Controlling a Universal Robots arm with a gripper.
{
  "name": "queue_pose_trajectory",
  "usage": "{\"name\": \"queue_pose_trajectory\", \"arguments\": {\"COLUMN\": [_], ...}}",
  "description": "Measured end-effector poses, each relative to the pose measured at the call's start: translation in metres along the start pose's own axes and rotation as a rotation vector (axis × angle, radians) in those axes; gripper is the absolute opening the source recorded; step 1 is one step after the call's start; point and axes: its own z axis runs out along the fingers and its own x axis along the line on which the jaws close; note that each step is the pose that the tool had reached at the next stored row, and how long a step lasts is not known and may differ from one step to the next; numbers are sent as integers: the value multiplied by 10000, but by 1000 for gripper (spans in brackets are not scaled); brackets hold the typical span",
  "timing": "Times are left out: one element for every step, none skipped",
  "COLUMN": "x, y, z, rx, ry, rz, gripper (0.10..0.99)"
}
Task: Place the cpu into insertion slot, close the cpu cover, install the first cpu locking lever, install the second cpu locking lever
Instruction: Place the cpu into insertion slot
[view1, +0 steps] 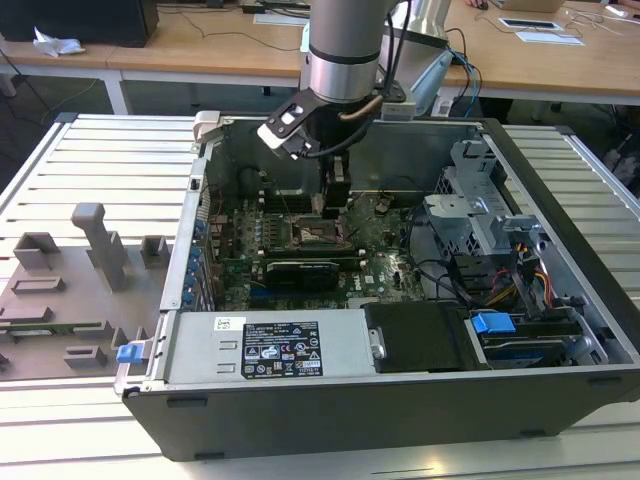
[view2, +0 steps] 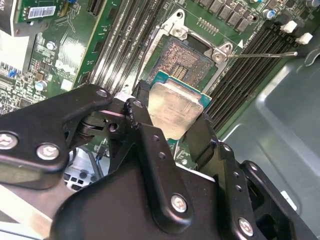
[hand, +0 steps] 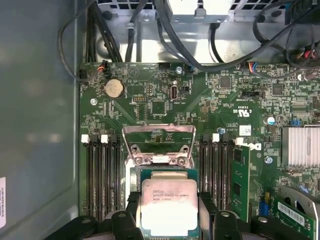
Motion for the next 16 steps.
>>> {"name": "queue_pose_trajectory", "arguments": {"x": [0, 0, 0, 0, 0, 0, 0, 0, 0, 0, 0, 0, 0, 0, 0, 0], "y": [0, 0, 0, 0, 0, 0, 0, 0, 0, 0, 0, 0, 0, 0, 0, 0], "z": [0, 0, 0, 0, 0, 1, 1, 1, 1, 1, 1, 1, 1, 1, 1, 1], "rx": [-2, -3, -4, -5, -6, -7, -8, -10, -10, -12, -12, -13, -15, -16, -17, -17], "ry": [-2, -4, -4, -5, -7, -7, -9, -10, -10, -12, -13, -14, -15, -16, -17, -18], "rz": [96, 174, 247, 305, 392, 444, 516, 593, 640, 703, 768, 823, 914, 1006, 1053, 1100], "gripper": [541, 541, 541, 541, 541, 541, 541, 541, 541, 541, 541, 541, 541, 541, 541, 541]}}
